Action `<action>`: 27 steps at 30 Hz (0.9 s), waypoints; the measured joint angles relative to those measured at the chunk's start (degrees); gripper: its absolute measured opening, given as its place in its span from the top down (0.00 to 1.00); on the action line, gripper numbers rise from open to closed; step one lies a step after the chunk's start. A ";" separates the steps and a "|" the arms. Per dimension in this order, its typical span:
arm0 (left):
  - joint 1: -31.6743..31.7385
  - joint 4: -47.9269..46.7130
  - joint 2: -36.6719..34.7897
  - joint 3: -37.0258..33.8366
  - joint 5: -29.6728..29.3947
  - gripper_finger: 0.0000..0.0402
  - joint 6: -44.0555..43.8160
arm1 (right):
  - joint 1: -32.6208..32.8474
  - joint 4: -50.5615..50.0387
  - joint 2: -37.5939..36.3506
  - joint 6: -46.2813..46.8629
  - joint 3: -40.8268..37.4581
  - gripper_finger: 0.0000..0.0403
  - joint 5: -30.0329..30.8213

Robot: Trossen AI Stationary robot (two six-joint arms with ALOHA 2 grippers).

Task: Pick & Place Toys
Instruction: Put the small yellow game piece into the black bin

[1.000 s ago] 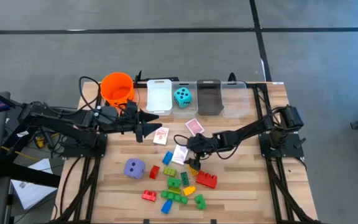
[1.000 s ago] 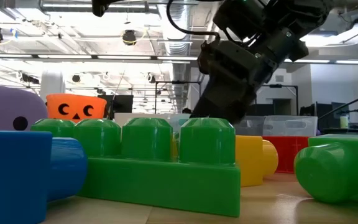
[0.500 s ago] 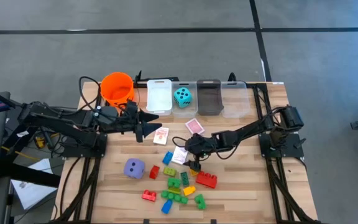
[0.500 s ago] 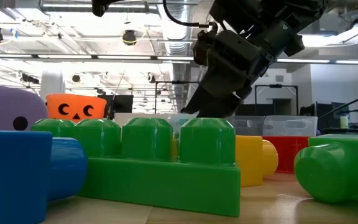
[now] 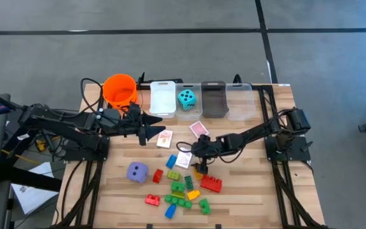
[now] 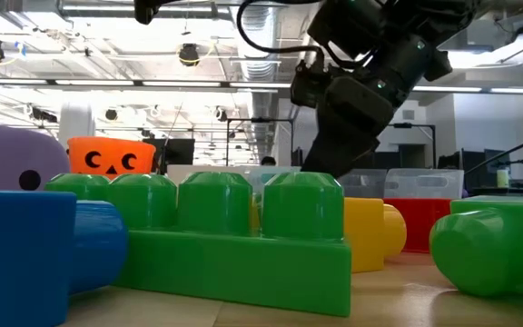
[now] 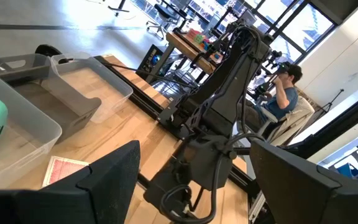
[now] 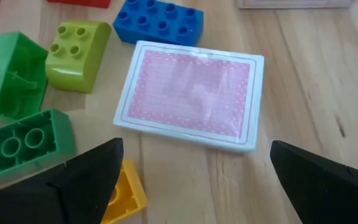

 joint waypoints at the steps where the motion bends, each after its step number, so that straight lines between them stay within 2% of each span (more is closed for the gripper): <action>1: 0.00 0.00 0.00 0.00 0.00 0.26 -0.01 | -0.02 -0.14 0.00 0.51 0.00 0.01 0.00; 5: 0.00 0.00 0.00 0.02 -0.01 0.26 -0.22 | 0.09 -2.90 0.00 7.27 0.52 0.01 -1.08; 16: -0.01 0.00 0.00 0.02 -0.01 0.26 -0.13 | 1.78 -18.15 -0.39 31.52 8.40 0.01 -2.99; 20: -0.02 0.00 0.00 0.02 -0.02 0.26 0.00 | 2.58 -18.06 -0.39 36.20 9.70 0.01 -3.73; 27: -0.02 -0.02 0.00 0.02 -0.02 0.26 0.00 | 3.13 -21.02 -0.01 41.64 9.98 0.01 -10.58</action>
